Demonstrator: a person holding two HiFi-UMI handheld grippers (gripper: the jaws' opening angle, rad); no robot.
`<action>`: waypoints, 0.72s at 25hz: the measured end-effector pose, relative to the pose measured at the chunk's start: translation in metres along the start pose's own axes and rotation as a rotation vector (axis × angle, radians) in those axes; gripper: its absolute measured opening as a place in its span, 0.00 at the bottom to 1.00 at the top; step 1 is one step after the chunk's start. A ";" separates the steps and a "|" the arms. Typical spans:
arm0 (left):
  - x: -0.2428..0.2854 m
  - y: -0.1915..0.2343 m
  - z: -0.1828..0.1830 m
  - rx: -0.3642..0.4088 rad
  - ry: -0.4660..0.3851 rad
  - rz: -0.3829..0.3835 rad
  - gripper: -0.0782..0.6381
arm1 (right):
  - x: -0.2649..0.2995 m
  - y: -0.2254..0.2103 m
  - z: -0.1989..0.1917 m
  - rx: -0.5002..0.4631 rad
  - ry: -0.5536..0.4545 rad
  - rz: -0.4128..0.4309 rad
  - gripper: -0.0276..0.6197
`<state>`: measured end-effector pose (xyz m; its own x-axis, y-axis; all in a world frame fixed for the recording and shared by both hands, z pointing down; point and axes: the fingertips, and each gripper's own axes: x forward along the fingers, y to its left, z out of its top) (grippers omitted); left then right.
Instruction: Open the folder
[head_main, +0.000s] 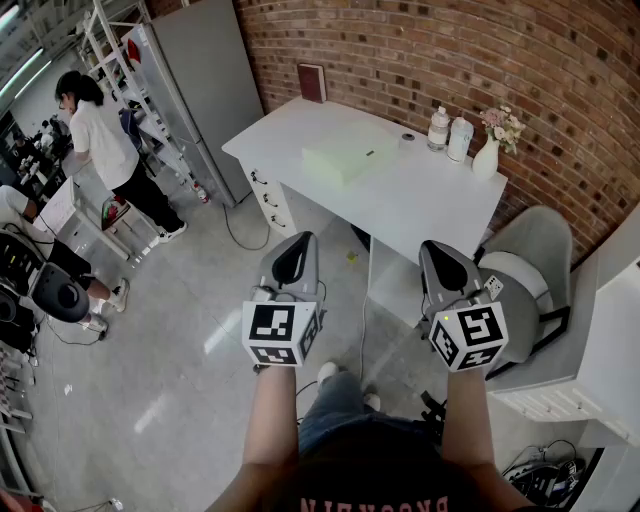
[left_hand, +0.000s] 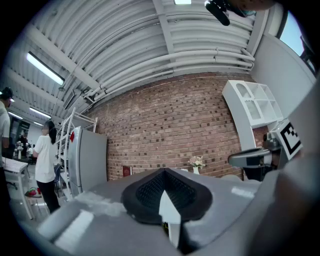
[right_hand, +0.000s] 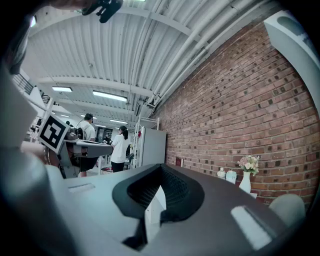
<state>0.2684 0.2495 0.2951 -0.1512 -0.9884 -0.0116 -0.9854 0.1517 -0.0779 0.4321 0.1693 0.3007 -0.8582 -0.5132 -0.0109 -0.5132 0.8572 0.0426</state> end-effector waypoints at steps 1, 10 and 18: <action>0.001 0.002 0.000 -0.007 -0.002 0.002 0.10 | 0.001 -0.001 0.000 0.001 -0.001 -0.001 0.04; 0.021 0.008 -0.006 0.000 0.014 -0.017 0.10 | 0.019 -0.004 -0.005 -0.012 0.007 0.014 0.04; 0.053 0.041 -0.019 -0.004 0.045 -0.022 0.10 | 0.068 -0.009 -0.009 0.001 0.000 0.005 0.04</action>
<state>0.2181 0.2029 0.3106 -0.1326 -0.9906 0.0349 -0.9888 0.1297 -0.0735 0.3782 0.1267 0.3084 -0.8609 -0.5087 -0.0112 -0.5087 0.8599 0.0420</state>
